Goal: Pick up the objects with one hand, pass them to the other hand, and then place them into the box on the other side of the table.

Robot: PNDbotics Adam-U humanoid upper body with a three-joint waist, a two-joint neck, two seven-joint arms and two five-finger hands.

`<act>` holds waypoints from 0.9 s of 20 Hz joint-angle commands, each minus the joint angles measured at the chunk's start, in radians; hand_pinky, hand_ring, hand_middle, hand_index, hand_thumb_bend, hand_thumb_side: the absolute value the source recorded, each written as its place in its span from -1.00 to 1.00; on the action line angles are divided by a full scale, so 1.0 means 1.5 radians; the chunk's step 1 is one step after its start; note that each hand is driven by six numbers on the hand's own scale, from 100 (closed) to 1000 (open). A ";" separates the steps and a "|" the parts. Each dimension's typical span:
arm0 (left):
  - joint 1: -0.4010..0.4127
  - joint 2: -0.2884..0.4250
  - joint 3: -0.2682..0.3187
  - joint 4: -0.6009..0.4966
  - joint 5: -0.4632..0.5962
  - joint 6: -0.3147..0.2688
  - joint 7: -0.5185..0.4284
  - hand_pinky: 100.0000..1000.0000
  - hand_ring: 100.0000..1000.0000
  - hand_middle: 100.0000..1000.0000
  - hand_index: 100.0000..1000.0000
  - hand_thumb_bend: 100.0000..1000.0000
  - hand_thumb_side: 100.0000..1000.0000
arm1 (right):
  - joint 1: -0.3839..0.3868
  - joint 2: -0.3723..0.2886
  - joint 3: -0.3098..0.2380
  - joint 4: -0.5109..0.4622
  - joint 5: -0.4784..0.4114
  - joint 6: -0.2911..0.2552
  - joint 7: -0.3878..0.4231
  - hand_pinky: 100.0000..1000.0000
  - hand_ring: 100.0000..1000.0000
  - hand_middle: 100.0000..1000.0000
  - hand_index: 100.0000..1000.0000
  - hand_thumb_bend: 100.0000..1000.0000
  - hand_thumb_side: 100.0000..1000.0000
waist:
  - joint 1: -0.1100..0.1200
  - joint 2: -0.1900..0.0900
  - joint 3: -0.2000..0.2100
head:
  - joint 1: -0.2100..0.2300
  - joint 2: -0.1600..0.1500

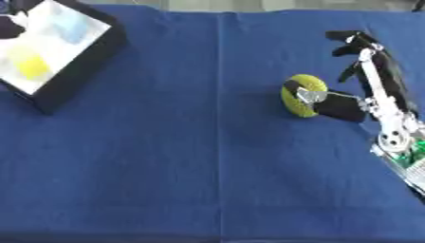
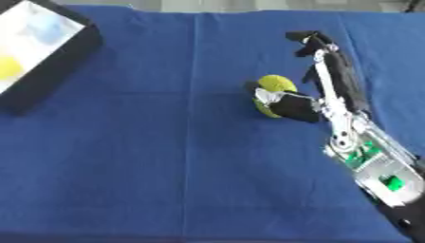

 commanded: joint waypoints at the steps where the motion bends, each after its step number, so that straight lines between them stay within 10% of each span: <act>1: -0.007 0.029 -0.002 -0.011 0.004 0.001 0.004 0.71 0.50 0.28 0.45 -1.00 -0.66 | 0.001 -0.034 -0.011 -0.007 -0.009 0.028 0.028 -0.14 0.48 0.64 0.67 0.16 -0.34 | 0.001 -0.019 -0.002 | -0.004 0.003; 18: 0.004 0.026 -0.008 0.015 -0.026 -0.004 -0.005 0.70 0.52 0.30 0.43 -1.00 -0.64 | -0.049 -0.096 0.000 -0.007 -0.071 0.121 0.163 0.10 0.51 0.65 0.66 0.01 -0.38 | 0.000 -0.023 -0.009 | -0.025 0.010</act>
